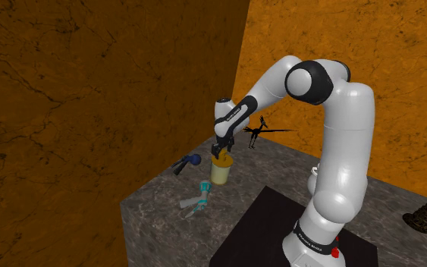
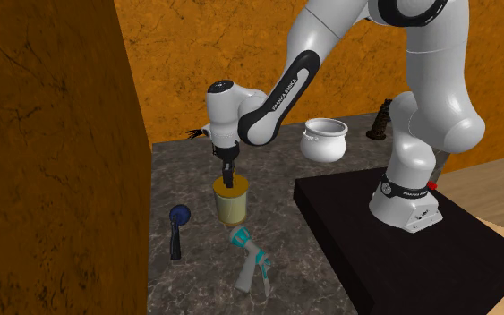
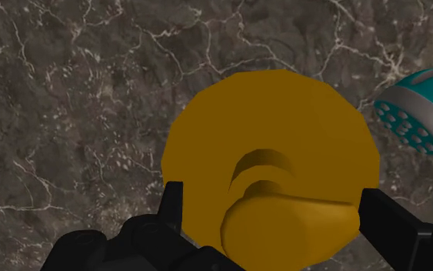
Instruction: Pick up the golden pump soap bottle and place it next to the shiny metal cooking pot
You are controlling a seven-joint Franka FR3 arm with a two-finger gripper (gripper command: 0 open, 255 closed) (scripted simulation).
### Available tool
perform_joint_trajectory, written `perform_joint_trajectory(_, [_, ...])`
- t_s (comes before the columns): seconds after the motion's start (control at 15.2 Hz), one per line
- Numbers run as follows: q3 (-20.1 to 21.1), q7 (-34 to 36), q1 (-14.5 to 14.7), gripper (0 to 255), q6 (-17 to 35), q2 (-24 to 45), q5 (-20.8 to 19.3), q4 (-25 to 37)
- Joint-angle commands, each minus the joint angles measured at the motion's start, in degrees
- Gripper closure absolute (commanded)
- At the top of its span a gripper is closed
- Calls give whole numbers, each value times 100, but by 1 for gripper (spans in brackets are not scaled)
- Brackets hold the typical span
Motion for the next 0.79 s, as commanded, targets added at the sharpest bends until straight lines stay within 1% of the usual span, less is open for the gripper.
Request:
perform_joint_trajectory(0.0, [0,0,0,255,0,0,0,0])
perform_joint_trajectory(0.59, [0,0,0,255,1,0,0,0])
perform_joint_trajectory(0.73, [-3,-20,6,255,-130,-126,0,6])
